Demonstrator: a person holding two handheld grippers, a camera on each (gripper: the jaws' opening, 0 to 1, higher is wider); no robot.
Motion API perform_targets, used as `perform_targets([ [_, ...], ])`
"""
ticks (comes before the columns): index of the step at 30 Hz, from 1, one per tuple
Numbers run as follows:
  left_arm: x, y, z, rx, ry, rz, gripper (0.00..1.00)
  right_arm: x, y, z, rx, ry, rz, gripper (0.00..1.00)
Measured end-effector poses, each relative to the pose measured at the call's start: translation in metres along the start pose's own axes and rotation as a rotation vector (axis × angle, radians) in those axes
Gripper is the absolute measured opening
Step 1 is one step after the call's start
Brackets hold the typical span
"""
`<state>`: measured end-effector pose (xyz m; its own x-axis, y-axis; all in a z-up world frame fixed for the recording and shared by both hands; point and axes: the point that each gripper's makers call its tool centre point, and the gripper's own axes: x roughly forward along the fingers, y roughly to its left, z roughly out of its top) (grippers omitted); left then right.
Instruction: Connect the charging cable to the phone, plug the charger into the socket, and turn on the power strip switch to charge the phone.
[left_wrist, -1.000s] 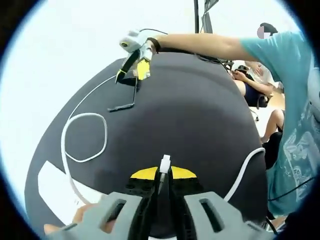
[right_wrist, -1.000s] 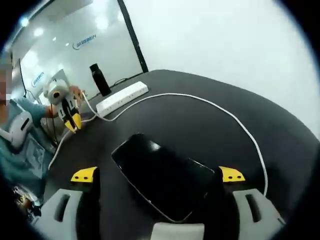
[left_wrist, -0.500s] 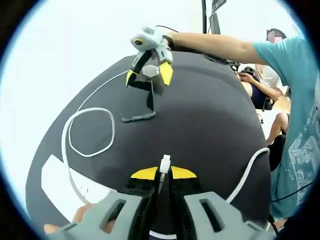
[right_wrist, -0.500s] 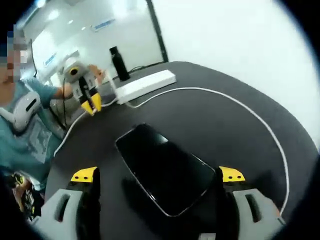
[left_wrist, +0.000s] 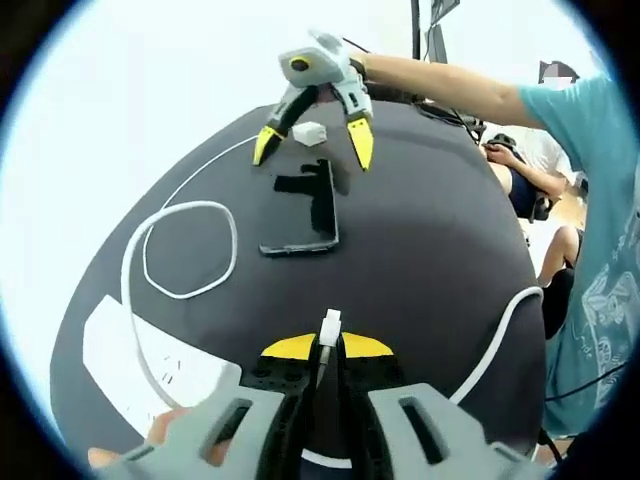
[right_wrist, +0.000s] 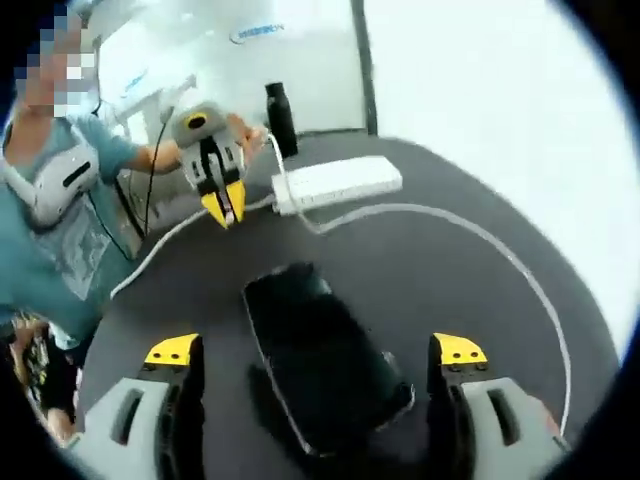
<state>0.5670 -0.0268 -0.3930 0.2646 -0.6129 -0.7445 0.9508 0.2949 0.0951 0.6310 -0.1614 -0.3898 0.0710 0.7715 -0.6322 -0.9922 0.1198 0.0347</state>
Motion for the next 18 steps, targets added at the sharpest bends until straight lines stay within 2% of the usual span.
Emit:
perform_targets([
  [2, 0.0, 0.0, 0.0, 0.002, 0.005, 0.002, 0.04, 0.01, 0.011, -0.003, -0.077, 0.056, 0.029, 0.91],
  [4, 0.0, 0.001, 0.001, 0.005, 0.007, 0.005, 0.04, 0.014, 0.021, -0.005, -0.074, 0.083, 0.049, 0.88],
  [6, 0.002, 0.0, 0.003, -0.009, -0.001, 0.0, 0.04, 0.014, 0.026, -0.004, -0.069, 0.07, 0.067, 0.84],
  [7, 0.003, 0.0, 0.004, -0.012, -0.001, -0.003, 0.04, 0.013, 0.026, -0.003, -0.027, 0.055, 0.068, 0.82],
  [8, 0.005, -0.001, 0.004, -0.014, 0.001, -0.006, 0.04, 0.011, 0.018, -0.003, -0.025, 0.053, 0.036, 0.74],
  [10, 0.008, -0.001, 0.002, -0.02, 0.013, -0.006, 0.04, 0.005, 0.006, -0.008, -0.097, 0.069, -0.004, 0.64],
  [14, 0.014, 0.003, 0.002, -0.042, 0.029, 0.004, 0.05, 0.004, -0.003, -0.009, -0.114, 0.07, 0.012, 0.55],
  [16, 0.014, 0.006, 0.003, -0.05, 0.037, 0.016, 0.04, 0.008, -0.004, -0.014, -0.156, 0.11, 0.03, 0.54],
  [18, 0.014, 0.006, 0.002, -0.054, 0.046, 0.023, 0.05, 0.012, -0.004, -0.016, -0.151, 0.12, 0.049, 0.53],
])
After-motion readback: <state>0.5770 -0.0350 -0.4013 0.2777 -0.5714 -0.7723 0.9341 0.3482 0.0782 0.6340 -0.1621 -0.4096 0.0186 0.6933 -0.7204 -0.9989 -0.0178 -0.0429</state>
